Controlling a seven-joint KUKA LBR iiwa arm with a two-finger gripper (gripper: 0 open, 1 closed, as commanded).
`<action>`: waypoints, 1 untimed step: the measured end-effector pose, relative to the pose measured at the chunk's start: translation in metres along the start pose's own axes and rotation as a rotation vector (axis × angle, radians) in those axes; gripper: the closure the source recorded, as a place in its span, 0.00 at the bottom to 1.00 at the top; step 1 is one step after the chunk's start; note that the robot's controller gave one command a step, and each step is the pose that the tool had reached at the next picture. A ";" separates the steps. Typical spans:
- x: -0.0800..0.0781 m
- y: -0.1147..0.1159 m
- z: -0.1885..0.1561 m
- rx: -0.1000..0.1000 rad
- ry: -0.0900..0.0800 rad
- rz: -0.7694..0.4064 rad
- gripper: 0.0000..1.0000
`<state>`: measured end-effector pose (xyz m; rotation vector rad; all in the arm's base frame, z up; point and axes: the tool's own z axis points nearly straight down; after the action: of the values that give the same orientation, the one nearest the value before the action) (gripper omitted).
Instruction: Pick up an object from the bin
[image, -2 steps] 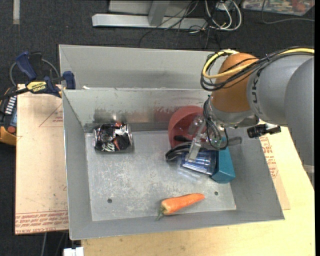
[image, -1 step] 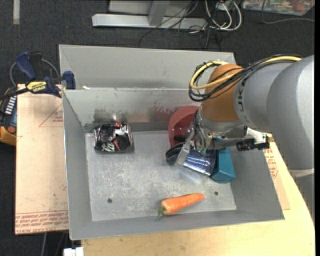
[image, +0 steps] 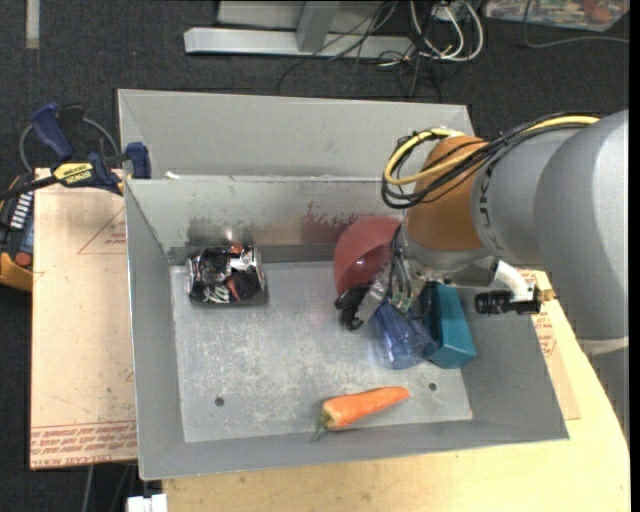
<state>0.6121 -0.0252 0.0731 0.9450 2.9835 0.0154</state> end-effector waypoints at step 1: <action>0.000 -0.001 0.001 0.002 0.001 0.001 1.00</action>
Offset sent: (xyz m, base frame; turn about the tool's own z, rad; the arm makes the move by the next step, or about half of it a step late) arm 0.0001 0.0000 0.0698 0.0000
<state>0.6112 -0.0260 0.0721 0.9473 2.9847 0.0133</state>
